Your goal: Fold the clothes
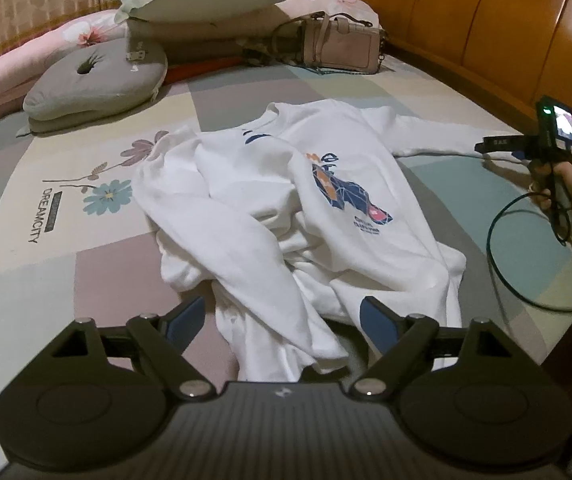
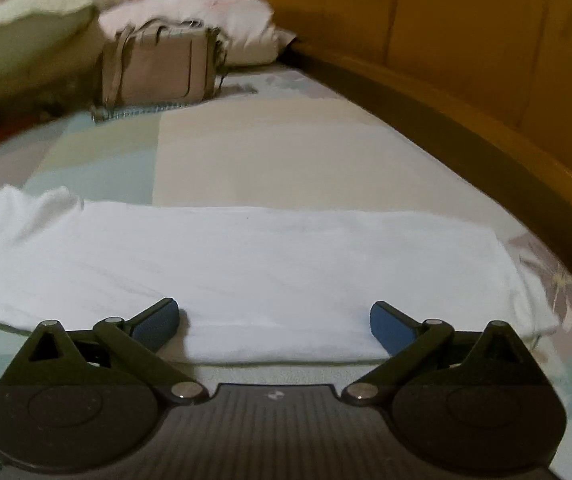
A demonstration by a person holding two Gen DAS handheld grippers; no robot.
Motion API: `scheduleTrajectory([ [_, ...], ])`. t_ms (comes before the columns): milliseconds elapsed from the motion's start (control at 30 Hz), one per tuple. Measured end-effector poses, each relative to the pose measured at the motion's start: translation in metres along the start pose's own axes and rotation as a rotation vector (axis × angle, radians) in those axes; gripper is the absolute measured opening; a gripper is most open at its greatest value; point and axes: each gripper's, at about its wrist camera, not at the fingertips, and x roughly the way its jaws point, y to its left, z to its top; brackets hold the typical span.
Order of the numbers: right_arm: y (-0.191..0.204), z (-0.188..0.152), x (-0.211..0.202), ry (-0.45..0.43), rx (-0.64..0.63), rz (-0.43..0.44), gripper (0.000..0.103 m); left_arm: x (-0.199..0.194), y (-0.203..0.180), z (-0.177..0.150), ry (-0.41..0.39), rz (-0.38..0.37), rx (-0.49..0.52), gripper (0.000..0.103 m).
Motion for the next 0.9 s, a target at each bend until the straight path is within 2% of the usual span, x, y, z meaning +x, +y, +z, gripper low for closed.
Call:
scheduleTrajectory([
  [67, -0.010, 0.002, -0.006, 0.012, 0.020, 0.004, 0.103, -0.003, 0.001, -0.001, -0.005, 0.004, -0.001, 0.085],
  [133, -0.017, 0.009, -0.009, 0.044, 0.051, -0.031, 0.103, -0.005, 0.002, -0.001, -0.007, 0.013, -0.007, 0.085],
  [267, -0.035, 0.027, -0.017, -0.002, 0.146, -0.045, 0.103, -0.006, 0.002, -0.001, -0.009, 0.025, -0.010, 0.085],
  [367, -0.024, 0.037, -0.011, 0.014, 0.163, -0.035, 0.103, -0.006, -0.001, 0.000, -0.011, 0.023, -0.003, 0.085],
  [467, 0.019, 0.047, -0.003, 0.045, 0.081, 0.042, 0.103, -0.006, -0.001, 0.002, -0.014, 0.028, 0.003, 0.085],
  [633, 0.119, 0.061, 0.018, 0.091, -0.068, 0.168, 0.103, -0.004, 0.007, 0.000, -0.008, 0.042, -0.016, 0.085],
  [767, 0.181, 0.068, 0.049, 0.169, -0.177, 0.123, 0.103, -0.002, 0.014, -0.001, -0.003, 0.054, -0.030, 0.085],
  [900, 0.188, 0.078, 0.081, 0.173, -0.148, 0.097, 0.103, -0.001, 0.022, -0.003, 0.001, 0.063, -0.045, 0.085],
])
